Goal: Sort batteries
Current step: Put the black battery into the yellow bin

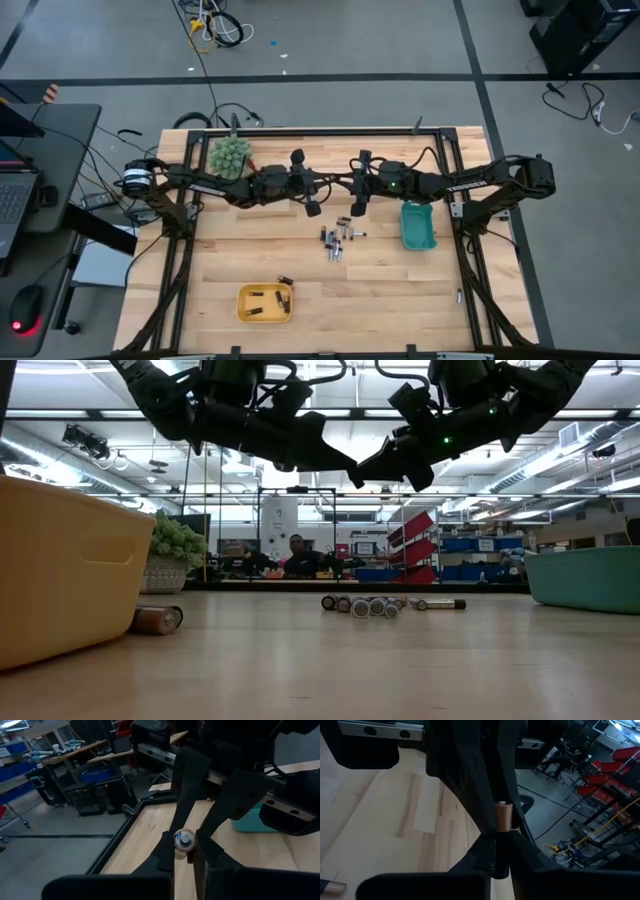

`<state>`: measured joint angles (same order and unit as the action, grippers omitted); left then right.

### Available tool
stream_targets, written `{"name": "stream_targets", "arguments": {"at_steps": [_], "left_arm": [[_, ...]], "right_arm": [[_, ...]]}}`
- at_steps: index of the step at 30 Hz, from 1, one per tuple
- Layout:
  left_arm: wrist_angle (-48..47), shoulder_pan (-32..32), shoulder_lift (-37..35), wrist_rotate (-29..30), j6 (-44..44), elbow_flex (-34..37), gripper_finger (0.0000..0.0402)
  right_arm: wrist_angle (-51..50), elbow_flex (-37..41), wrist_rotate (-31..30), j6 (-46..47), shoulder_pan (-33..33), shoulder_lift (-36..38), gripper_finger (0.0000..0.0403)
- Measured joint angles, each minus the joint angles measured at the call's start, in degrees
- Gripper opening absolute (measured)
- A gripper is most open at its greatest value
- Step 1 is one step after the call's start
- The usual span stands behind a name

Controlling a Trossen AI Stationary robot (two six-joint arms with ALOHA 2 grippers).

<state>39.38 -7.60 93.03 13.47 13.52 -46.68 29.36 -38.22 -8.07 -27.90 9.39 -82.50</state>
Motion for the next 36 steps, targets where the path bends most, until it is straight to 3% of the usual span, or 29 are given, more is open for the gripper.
{"name": "stream_targets", "arguments": {"at_steps": [9,14,20,24,28,33,36], "left_arm": [[-1.2,1.5,-1.2,5.2,1.2,0.0,0.0016],[-7.0,5.6,-7.6,12.3,2.7,0.0,0.0016],[-17.4,15.1,-17.9,12.7,-2.2,0.0,0.0016],[-30.0,23.6,-23.8,12.4,-12.3,0.0,0.0016],[-43.6,32.9,-27.9,9.2,-28.5,0.0,0.0016],[-57.1,42.8,-27.0,8.7,-53.8,0.0,0.0017],[-60.0,46.5,-23.8,8.6,-60.7,0.0,0.0017]], "right_arm": [[0.0,0.0,-3.0,0.7,-0.3,1.0,0.0089],[-5.5,-0.1,-3.9,2.2,-0.9,5.6,0.0109],[-14.7,-0.1,-2.6,6.0,-1.1,13.2,0.0111],[-18.5,-0.1,-2.2,7.3,-1.1,16.8,0.011],[-20.3,-0.1,-0.8,7.5,-1.1,18.4,0.011],[-20.4,-0.1,3.0,10.1,-1.2,18.1,0.011],[-20.6,0.0,4.3,11.9,-1.3,17.9,0.0109]]}}
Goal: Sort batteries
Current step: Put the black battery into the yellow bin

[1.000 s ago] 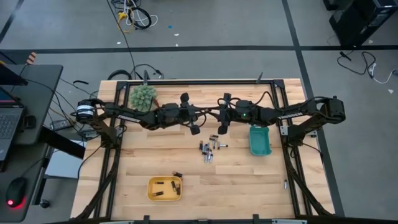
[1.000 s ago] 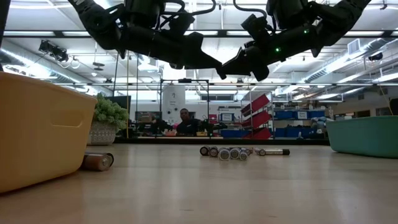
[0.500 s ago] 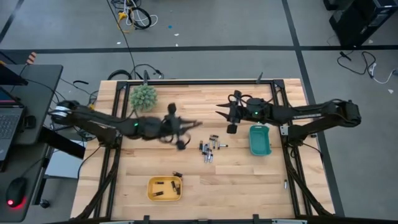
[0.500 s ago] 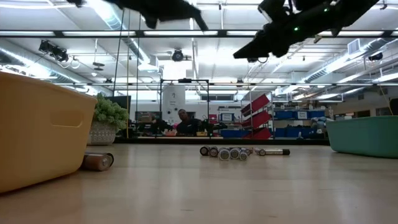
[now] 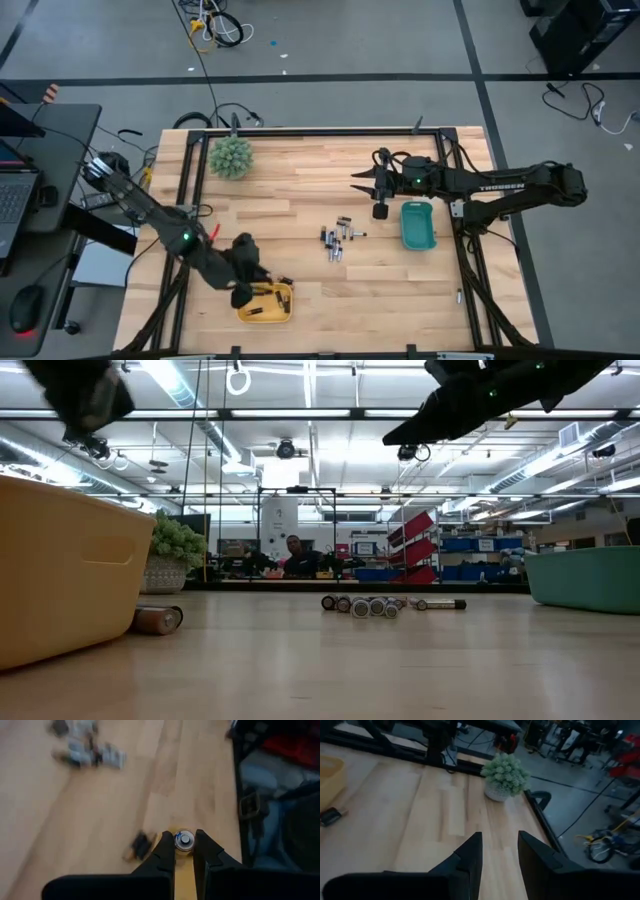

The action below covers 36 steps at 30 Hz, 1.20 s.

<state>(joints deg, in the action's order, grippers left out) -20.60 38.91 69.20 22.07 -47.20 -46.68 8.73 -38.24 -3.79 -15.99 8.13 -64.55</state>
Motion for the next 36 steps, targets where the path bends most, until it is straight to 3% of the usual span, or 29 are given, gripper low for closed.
{"name": "stream_targets", "arguments": {"at_steps": [8,14,29,32,36], "left_arm": [[-2.3,4.4,4.5,0.0,-10.7,0.0,0.0018],[-1.1,6.3,6.6,-2.5,-12.5,0.0,0.0022],[1.0,5.7,6.6,-4.7,-14.6,0.0,0.0106],[1.4,5.6,6.6,-4.2,-14.6,0.0,0.0111],[6.4,4.1,6.6,1.6,-11.5,0.0,0.0112]], "right_arm": [[-1.6,0.0,2.6,5.9,-1.6,0.0,0.0109],[-1.6,0.0,2.7,7.5,-4.0,0.0,0.0111],[-1.7,0.0,2.6,8.6,-5.6,0.0,0.0108],[-2.4,0.0,2.5,8.5,-5.6,0.0,0.0108],[-2.6,0.0,1.7,8.4,-5.6,0.0,0.0108]]}}
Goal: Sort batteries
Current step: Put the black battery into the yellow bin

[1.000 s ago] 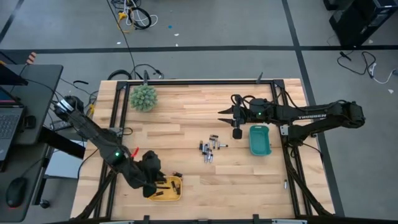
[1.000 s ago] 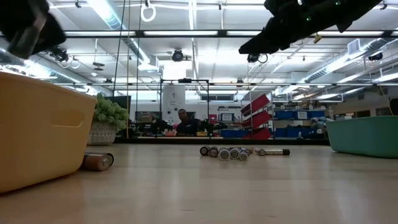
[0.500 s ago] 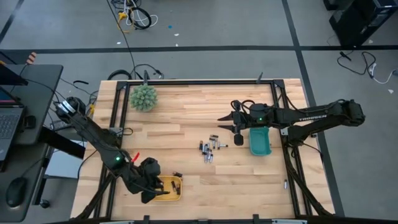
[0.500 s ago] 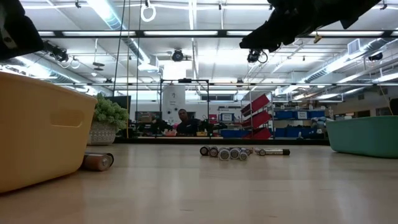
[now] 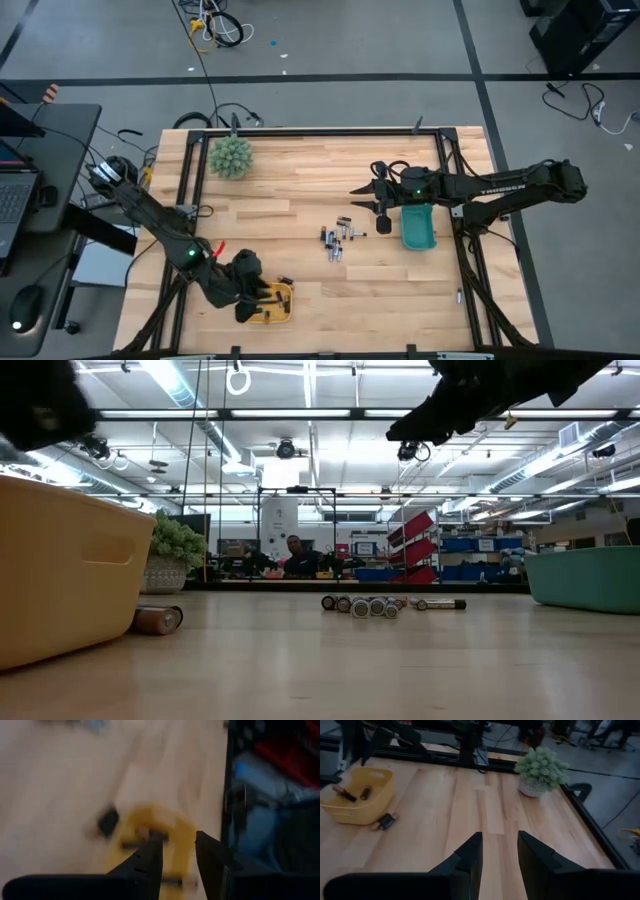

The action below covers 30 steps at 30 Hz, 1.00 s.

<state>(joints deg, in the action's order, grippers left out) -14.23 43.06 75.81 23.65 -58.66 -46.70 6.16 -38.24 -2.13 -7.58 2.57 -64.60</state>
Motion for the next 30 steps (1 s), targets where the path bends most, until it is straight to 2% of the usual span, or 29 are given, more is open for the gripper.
{"name": "stream_targets", "arguments": {"at_steps": [4,8,11,14,19,22,26,30], "left_arm": [[6.8,-3.6,0.0,5.6,11.9,0.0,0.0112],[13.2,-8.5,0.0,10.9,29.9,0.0,0.011],[16.2,-13.6,0.0,11.8,45.1,0.0,0.0108],[18.9,-20.5,0.0,11.8,54.5,0.0,0.0107],[19.6,-32.2,0.0,8.5,59.9,0.0,0.0106],[18.7,-37.8,0.0,5.2,60.0,0.0,0.0106],[18.4,-42.7,0.0,2.5,60.4,0.0,0.0106],[18.4,-44.8,0.0,0.8,61.4,0.0,0.0106]], "right_arm": [[-2.2,0.0,-4.3,-0.1,0.0,0.0,0.0107],[-5.5,0.0,-6.8,1.6,0.0,0.0,0.0107],[-8.8,0.0,-9.8,4.2,0.3,0.0,0.0107],[-11.6,0.0,-13.7,7.0,1.4,0.0,0.0107],[-12.5,0.0,-14.4,9.1,4.2,0.0,0.0107],[-8.0,0.0,-12.3,7.8,6.4,-0.5,0.0107],[-2.7,-0.1,-7.4,4.7,9.7,-3.1,0.0107],[-1.1,-0.6,-3.8,4.4,11.7,-7.9,0.0107]]}}
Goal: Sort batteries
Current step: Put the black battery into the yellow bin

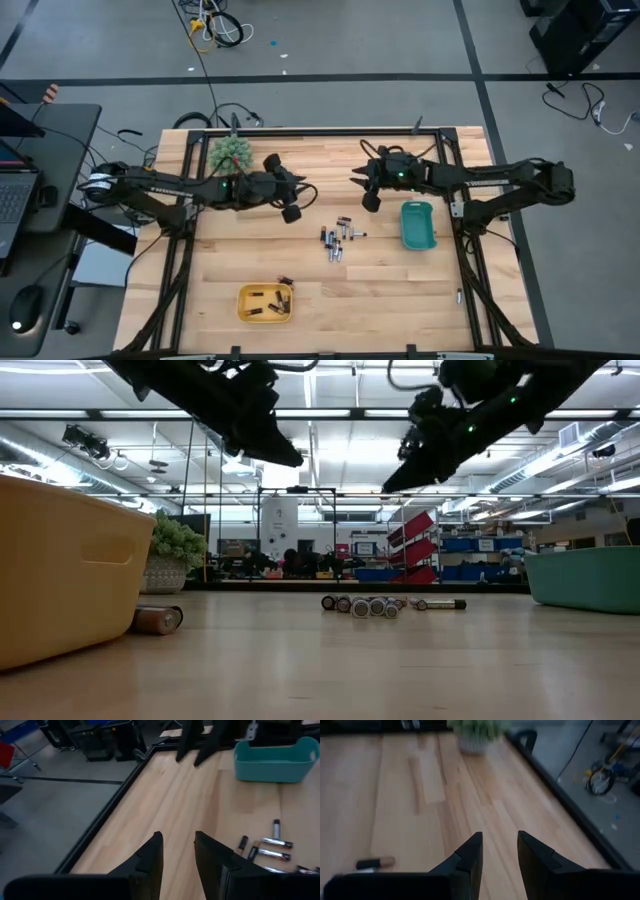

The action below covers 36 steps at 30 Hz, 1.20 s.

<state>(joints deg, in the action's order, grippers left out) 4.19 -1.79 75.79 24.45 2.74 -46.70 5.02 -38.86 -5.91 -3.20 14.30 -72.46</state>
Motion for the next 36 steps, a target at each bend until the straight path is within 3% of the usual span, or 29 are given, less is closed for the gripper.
{"name": "stream_targets", "arguments": {"at_steps": [11,16,19,28,33,36], "left_arm": [[-6.0,0.4,0.0,-2.2,-5.3,0.0,0.0106],[-3.0,0.3,0.0,-1.3,-4.3,0.0,0.0106],[-2.2,0.3,0.0,-0.9,-4.3,0.0,0.0106],[-2.4,0.4,1.5,-1.0,-4.5,0.0,0.0106],[-2.6,0.5,3.9,-1.5,-4.5,0.1,0.0106],[-3.2,0.5,5.2,-1.8,-4.5,0.1,0.0106]], "right_arm": [[-11.1,-10.4,0.4,-2.3,-3.4,-13.6,0.0107],[-12.6,-11.6,6.0,-8.5,-5.4,-18.3,0.0107],[-13.8,-11.6,6.1,-9.1,-6.8,-20.2,0.0107],[-14.8,-11.6,1.4,-7.4,-9.0,-23.1,0.0107],[-17.2,-11.5,-5.9,-9.5,-8.5,-23.1,0.0107],[-16.4,-11.5,-5.5,-10.0,-7.4,-21.6,0.0107]]}}
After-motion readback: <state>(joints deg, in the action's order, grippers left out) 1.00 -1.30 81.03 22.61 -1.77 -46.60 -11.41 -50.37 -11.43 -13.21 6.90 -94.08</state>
